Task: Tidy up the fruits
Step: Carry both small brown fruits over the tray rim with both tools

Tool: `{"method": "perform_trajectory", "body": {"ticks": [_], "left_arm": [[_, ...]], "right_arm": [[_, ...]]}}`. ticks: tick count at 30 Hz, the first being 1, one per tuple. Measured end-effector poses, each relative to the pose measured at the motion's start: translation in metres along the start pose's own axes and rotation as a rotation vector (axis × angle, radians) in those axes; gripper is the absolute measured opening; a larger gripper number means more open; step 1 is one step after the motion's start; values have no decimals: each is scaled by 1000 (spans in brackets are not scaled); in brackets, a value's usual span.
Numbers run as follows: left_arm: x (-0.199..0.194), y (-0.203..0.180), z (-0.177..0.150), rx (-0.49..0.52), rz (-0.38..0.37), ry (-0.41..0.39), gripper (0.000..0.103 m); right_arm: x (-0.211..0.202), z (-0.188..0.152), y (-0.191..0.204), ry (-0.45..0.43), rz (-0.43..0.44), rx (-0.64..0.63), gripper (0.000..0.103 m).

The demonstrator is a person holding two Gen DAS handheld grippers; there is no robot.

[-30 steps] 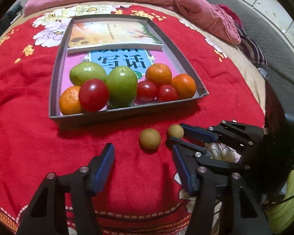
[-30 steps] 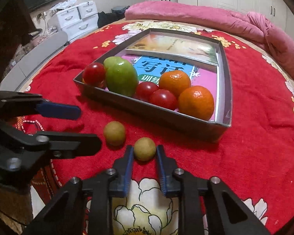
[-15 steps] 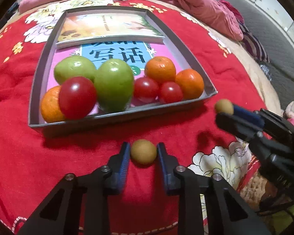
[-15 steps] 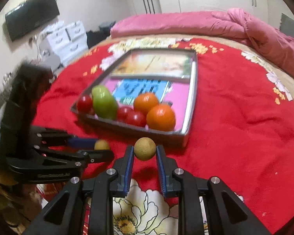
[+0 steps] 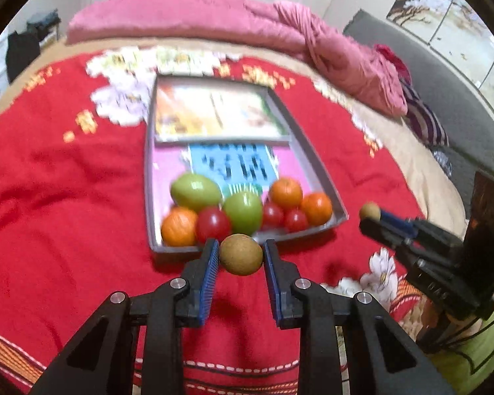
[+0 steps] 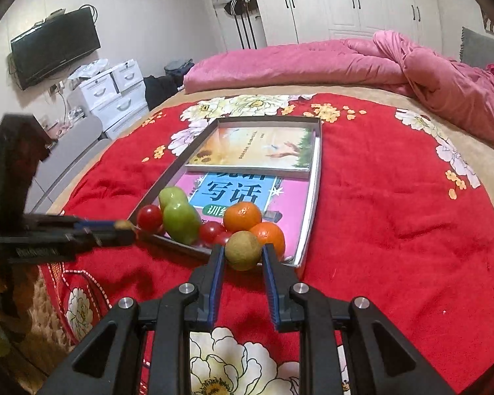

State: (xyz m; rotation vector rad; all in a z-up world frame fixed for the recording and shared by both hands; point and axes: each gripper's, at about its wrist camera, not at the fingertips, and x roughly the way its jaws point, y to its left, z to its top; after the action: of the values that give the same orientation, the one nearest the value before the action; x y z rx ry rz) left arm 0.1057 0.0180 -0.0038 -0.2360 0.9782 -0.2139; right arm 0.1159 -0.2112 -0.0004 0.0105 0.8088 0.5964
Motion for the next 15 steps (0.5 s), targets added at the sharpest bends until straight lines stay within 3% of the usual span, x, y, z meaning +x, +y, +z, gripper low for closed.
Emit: {"method": "perform_trajectory", "body": {"ticks": [7,15], "left_arm": [[-16,-8,17,19,-7,-53,28],[0,-33,26,66,-17,-46,28]], "right_arm": [[-5,7,-4,-28,-20,0,23],[-9,15,-10,-54,-34,6,23]]}}
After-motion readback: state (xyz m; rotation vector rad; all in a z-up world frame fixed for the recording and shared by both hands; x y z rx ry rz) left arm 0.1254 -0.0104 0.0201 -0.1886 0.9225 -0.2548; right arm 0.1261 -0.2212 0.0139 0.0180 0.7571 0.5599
